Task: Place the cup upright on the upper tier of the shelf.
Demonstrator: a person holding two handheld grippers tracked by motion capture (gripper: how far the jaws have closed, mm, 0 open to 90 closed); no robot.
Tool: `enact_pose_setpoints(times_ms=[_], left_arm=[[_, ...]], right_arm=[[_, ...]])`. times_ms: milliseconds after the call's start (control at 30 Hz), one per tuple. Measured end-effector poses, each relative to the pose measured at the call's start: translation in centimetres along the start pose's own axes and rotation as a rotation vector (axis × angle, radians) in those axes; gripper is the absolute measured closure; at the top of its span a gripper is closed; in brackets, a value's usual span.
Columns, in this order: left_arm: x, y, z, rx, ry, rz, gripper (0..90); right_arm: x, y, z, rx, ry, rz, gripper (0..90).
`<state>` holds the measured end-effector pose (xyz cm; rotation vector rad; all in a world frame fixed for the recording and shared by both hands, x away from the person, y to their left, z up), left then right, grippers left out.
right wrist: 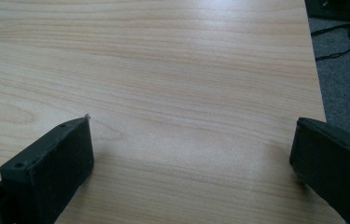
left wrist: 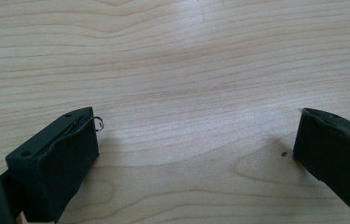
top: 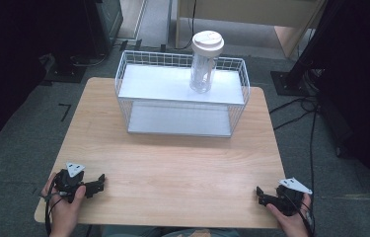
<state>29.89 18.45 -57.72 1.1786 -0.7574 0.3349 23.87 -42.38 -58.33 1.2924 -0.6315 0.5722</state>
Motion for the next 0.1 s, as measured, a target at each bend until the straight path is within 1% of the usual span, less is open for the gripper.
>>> enact_pose_setpoints(times_ms=[100], left_arm=[[0.0, 0.0, 0.0, 0.0, 0.0, -0.001, 0.2]], right_arm=[[0.0, 0.01, 0.0, -0.001, -0.001, -0.001, 0.0]])
Point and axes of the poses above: each handheld gripper's, and its own axes: y roughly backward along the jaws, x roughly out of its top, z roughly to its right, the point moved 8 cm from there along -y, roughly forward along the jaws, and after that the axes turned 15 degrees about -x, right-handed, at the moved point
